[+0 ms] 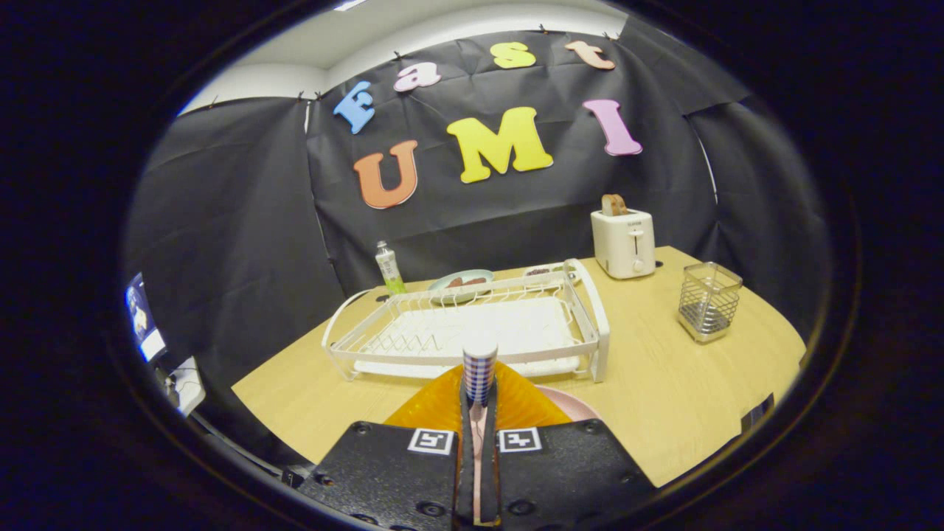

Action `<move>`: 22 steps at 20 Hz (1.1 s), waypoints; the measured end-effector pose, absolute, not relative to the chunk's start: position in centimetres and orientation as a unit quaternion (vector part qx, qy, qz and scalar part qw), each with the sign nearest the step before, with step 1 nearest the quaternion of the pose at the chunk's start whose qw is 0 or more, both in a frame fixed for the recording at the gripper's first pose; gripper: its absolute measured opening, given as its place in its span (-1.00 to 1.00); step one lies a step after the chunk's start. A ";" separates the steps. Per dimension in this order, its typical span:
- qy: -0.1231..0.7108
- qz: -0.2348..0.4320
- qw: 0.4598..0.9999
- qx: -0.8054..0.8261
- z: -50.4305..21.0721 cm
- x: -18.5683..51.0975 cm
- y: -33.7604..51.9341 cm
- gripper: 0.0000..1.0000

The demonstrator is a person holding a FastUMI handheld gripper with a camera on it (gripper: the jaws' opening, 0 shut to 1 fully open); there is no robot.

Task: Take the plate from the dish rack, then take the spoon from the basket and place it into the plate.

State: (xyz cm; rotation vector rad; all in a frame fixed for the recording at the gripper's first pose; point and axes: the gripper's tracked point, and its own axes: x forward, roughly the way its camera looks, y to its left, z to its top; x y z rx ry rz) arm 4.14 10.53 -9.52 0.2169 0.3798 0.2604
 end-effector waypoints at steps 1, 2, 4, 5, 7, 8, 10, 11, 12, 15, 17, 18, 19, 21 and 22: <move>0.191 0.132 0.967 0.110 -9.7 4.2 10.6 -0.81; 0.195 0.136 0.965 0.113 -9.9 4.4 10.7 -0.77; 0.203 0.145 0.962 0.115 -10.2 4.4 11.2 -0.71; 0.204 0.145 0.962 0.112 -10.3 4.6 11.0 -0.68; 0.202 0.140 0.963 0.111 -10.2 4.9 10.7 -0.60; 0.201 0.138 0.963 0.111 -10.2 5.1 10.5 -0.45; 0.201 0.132 0.964 0.112 -10.2 5.5 10.0 -0.20; 0.200 0.128 0.965 0.112 -10.1 5.5 9.6 -0.06; 0.198 0.124 0.965 0.115 -9.9 5.7 9.3 0.08; 0.182 0.108 0.970 0.116 -8.8 6.0 7.9 0.51; 0.163 0.096 0.976 0.112 -7.7 6.0 7.0 0.67; 0.155 0.092 0.978 0.109 -7.2 5.9 6.6 0.72; 0.149 0.090 0.979 0.107 -6.7 5.7 6.4 0.73; 0.136 0.086 0.982 0.102 -5.8 5.4 6.0 0.73; 0.127 0.082 0.984 0.098 -5.1 5.3 5.7 0.78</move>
